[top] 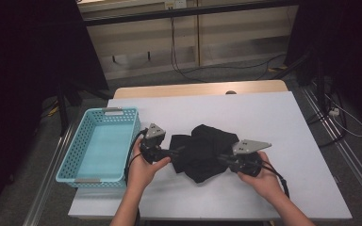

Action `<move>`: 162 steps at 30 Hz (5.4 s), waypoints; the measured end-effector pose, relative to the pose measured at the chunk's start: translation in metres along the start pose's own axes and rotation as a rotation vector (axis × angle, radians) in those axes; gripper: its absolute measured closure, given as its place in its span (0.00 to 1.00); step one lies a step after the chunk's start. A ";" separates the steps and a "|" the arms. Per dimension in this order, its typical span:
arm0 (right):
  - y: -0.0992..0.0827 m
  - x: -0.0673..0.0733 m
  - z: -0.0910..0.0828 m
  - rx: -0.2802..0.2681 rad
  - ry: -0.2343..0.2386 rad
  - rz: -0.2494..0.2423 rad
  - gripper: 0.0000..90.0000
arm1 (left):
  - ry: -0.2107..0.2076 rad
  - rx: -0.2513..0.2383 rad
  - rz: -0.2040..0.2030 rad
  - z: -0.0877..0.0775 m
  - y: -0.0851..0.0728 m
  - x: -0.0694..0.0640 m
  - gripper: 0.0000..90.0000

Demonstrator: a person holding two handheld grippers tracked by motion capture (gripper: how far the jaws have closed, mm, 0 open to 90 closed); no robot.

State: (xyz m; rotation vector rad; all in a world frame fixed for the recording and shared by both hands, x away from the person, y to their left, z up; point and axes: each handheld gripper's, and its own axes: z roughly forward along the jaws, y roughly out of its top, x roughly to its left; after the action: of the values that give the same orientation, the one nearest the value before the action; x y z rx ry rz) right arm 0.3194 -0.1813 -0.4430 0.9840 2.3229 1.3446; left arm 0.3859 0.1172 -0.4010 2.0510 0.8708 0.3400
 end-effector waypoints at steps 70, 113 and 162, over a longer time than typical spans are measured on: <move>0.002 -0.049 -0.046 -0.141 -0.328 0.155 0.22 | 0.007 -0.010 -0.083 -0.027 -0.003 0.030 0.99; -0.003 -0.047 -0.052 -0.135 -0.326 0.153 0.21 | -0.152 0.140 0.037 0.024 0.007 -0.030 0.99; -0.003 -0.041 -0.046 -0.112 -0.297 0.134 0.20 | -0.061 0.096 0.085 0.047 0.010 -0.025 0.86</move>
State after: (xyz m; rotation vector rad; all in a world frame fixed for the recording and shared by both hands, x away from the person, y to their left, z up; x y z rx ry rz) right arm 0.3227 -0.2401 -0.4252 1.2287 1.9726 1.2621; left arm 0.3968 0.0677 -0.4192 2.1800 0.7774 0.2847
